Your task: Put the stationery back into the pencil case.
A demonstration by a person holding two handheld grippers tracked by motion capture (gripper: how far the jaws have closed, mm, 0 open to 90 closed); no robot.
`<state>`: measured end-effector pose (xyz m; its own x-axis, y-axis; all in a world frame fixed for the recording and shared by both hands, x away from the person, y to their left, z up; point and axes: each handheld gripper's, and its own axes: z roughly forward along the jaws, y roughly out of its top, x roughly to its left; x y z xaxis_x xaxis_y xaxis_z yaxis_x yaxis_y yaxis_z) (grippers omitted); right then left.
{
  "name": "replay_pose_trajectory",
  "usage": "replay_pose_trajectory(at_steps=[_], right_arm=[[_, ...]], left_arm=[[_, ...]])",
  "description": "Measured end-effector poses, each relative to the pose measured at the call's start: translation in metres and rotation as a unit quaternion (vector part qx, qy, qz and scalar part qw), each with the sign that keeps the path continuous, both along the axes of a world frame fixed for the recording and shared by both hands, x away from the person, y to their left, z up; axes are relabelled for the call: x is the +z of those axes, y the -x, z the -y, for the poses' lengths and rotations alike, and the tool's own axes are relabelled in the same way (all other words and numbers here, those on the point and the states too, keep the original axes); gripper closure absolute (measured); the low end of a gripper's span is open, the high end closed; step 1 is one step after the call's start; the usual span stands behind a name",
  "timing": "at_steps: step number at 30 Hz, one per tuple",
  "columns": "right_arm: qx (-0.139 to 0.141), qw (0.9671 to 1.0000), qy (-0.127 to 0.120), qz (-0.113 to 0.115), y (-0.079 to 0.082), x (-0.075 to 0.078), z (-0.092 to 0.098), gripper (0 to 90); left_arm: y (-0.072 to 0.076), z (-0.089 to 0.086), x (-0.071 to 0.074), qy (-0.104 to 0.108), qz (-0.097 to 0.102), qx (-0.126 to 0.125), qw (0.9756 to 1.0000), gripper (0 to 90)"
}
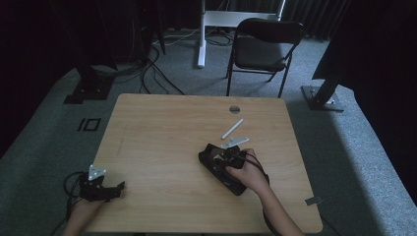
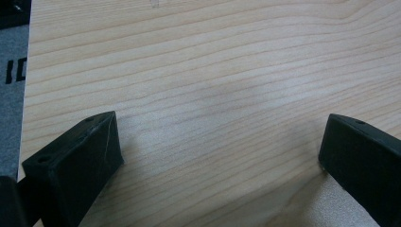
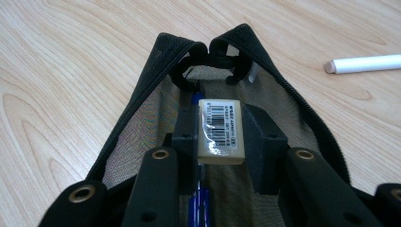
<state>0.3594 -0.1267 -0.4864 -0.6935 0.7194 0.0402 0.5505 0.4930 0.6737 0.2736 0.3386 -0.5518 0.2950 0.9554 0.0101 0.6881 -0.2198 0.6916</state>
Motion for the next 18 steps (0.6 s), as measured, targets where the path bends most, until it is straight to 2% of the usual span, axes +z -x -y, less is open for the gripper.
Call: replay_pose_trajectory(at_steps=[1,8,18], right_arm=[[-0.001,1.0000,-0.001,-0.006,-0.0009,-0.0010,-0.0012,68.0],[0.001,0.9999,0.009,-0.010,-0.0030,-0.0023,-0.0061,68.0],[0.007,0.9997,0.011,-0.020,-0.0028,-0.0035,-0.0086,67.5]], left_arm=[[0.0000,0.0000,0.0000,0.000,0.000,0.000,1.0000,0.1],[0.0000,0.0000,0.0000,0.000,0.000,0.000,1.0000,0.1],[0.0000,0.0000,0.0000,0.000,0.000,0.000,1.0000,0.1]])
